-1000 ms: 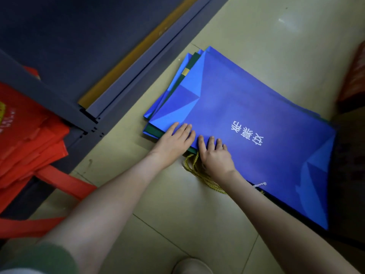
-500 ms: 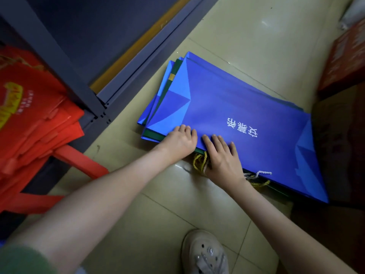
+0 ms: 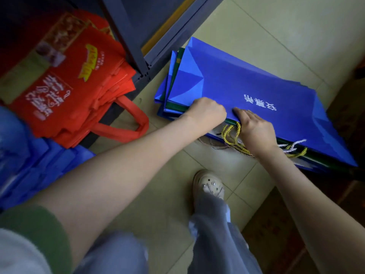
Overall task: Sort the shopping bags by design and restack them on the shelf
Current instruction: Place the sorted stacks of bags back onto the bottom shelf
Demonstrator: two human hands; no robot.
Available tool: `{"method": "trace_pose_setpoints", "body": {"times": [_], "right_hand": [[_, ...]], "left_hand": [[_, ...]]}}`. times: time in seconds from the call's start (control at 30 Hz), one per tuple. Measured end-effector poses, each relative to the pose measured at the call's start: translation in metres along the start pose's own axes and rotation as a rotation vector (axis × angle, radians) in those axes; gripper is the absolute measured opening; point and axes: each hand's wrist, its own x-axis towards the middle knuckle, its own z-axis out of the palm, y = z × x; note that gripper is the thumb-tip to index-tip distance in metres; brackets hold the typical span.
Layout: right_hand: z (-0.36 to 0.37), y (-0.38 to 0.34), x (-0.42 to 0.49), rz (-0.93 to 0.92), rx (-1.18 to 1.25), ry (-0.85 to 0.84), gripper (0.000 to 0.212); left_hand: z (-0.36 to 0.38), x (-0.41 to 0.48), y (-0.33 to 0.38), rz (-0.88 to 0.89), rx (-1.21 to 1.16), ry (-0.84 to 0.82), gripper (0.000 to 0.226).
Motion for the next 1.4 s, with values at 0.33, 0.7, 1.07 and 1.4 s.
{"method": "trace_pose_setpoints", "body": {"times": [0.33,0.7,1.07,1.4], "right_hand": [[-0.119,-0.015,0.001,-0.131,0.005,-0.471,0.043],[-0.199,-0.039,0.015,-0.183,0.055,-0.807,0.091],[-0.121,-0.074,0.019,-0.304,-0.226,-0.216,0.045],[-0.122,-0.055,0.010,-0.312,-0.183,-0.121,0.040]], "left_hand": [[-0.083,-0.076,0.011,-0.047,-0.120,-0.189,0.033],[-0.086,-0.102,-0.004,-0.180,-0.278,-0.330,0.020],[-0.041,-0.123,-0.020,-0.353,-0.471,-0.203,0.052],[-0.032,-0.101,0.015,-0.358,-0.382,-0.243,0.047]]}}
